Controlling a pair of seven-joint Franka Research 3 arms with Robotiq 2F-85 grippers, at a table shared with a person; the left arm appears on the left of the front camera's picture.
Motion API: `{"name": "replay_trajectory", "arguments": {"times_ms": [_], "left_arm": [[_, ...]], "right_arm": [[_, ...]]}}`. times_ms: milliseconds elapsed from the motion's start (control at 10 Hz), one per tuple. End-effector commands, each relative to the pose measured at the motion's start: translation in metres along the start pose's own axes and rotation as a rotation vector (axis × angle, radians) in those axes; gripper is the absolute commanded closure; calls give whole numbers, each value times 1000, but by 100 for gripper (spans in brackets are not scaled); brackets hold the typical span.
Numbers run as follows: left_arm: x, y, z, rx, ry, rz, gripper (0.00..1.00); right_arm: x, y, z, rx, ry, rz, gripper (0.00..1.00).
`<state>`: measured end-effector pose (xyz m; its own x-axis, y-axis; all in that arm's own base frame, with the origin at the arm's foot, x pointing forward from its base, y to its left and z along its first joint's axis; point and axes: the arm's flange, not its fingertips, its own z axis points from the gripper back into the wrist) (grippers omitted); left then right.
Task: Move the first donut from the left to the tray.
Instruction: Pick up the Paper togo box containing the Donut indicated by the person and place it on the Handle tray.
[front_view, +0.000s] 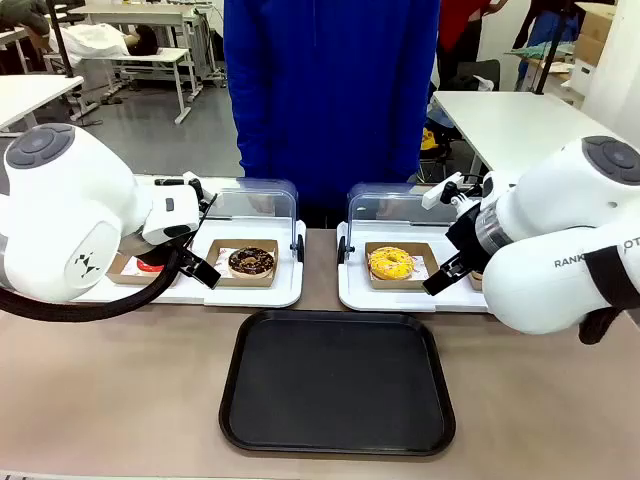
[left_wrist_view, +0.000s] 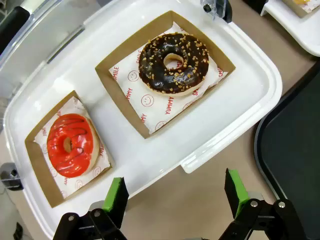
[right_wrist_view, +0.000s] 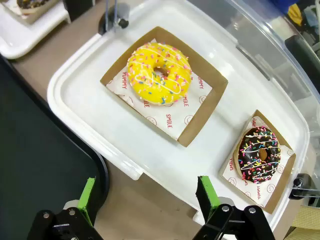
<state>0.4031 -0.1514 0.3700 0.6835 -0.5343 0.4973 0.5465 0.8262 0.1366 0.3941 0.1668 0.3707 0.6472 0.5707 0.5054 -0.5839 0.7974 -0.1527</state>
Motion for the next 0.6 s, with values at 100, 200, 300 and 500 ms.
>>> {"name": "replay_trajectory", "arguments": {"times_ms": [100, 200, 300, 500], "left_arm": [[0, 0, 0, 0, 0, 0, 0], [0, 0, 0, 0, 0, 0, 0], [0, 0, 0, 0, 0, 0, 0], [0, 0, 0, 0, 0, 0, 0]], "right_arm": [[0, 0, 0, 0, 0, 0, 0], [0, 0, 0, 0, 0, 0, 0], [0, 0, 0, 0, 0, 0, 0], [0, 0, 0, 0, 0, 0, 0]]}}
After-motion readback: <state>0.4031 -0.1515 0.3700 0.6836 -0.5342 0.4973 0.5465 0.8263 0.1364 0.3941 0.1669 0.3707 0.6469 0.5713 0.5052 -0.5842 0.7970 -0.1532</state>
